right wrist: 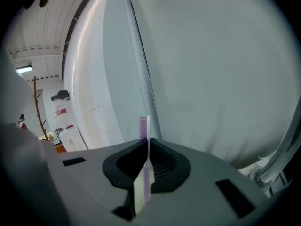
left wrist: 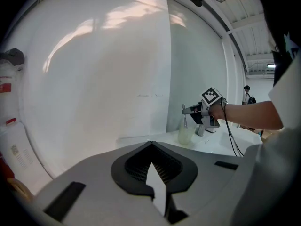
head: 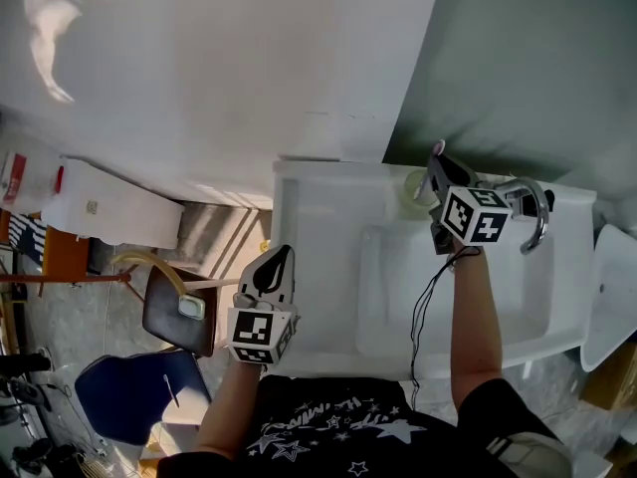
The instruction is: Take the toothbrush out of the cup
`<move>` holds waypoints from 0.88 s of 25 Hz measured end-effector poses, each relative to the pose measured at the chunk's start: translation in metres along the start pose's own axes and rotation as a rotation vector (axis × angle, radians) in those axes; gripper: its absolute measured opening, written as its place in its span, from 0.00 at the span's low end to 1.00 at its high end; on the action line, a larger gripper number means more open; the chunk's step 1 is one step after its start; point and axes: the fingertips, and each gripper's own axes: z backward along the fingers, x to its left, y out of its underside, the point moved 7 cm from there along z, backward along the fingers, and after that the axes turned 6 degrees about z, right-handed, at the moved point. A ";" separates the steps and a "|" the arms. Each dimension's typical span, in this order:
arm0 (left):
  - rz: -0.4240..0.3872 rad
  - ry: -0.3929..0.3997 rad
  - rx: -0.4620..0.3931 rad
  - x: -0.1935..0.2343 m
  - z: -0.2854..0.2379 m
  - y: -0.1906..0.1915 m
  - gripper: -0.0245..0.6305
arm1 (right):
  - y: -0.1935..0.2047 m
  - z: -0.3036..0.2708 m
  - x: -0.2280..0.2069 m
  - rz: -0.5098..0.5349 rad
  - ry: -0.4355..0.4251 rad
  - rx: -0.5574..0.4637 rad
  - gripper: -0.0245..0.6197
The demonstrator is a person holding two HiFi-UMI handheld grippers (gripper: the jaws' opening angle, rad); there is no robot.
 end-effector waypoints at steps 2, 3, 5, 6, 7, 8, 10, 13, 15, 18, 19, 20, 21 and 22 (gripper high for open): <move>-0.001 -0.001 -0.007 0.001 0.008 -0.001 0.06 | -0.009 0.008 0.003 0.007 0.009 -0.022 0.08; -0.002 -0.001 -0.012 0.002 0.012 -0.002 0.06 | -0.013 0.012 0.004 0.010 0.015 -0.034 0.08; -0.003 0.001 -0.026 0.003 0.019 -0.003 0.06 | -0.021 0.021 0.007 0.016 0.028 -0.060 0.08; -0.002 0.002 -0.033 0.004 0.022 -0.004 0.06 | -0.025 0.026 0.008 0.018 0.036 -0.075 0.08; -0.001 0.003 -0.039 0.005 0.025 -0.005 0.06 | -0.030 0.031 0.009 0.019 0.045 -0.091 0.08; -0.001 0.005 -0.046 0.005 0.028 -0.005 0.06 | -0.034 0.035 0.010 0.020 0.053 -0.109 0.08; -0.004 0.008 -0.061 0.007 0.034 -0.007 0.06 | -0.045 0.045 0.013 0.025 0.069 -0.145 0.08; -0.008 0.017 -0.085 0.010 0.045 -0.011 0.06 | -0.062 0.064 0.022 0.042 0.088 -0.193 0.08; -0.017 0.021 -0.101 0.012 0.055 -0.010 0.06 | -0.070 0.079 0.032 0.055 0.092 -0.223 0.08; -0.011 0.040 -0.113 0.010 0.072 -0.010 0.06 | -0.077 0.104 0.049 0.071 0.102 -0.253 0.08; -0.007 0.048 -0.116 0.009 0.078 -0.010 0.06 | -0.077 0.111 0.055 0.073 0.105 -0.260 0.08; -0.006 0.054 -0.120 0.010 0.083 -0.010 0.06 | -0.077 0.117 0.061 0.074 0.107 -0.265 0.08; -0.006 0.059 -0.125 0.011 0.088 -0.009 0.06 | -0.076 0.123 0.067 0.072 0.107 -0.269 0.08; -0.007 0.063 -0.129 0.013 0.094 -0.008 0.06 | -0.074 0.129 0.074 0.070 0.107 -0.272 0.08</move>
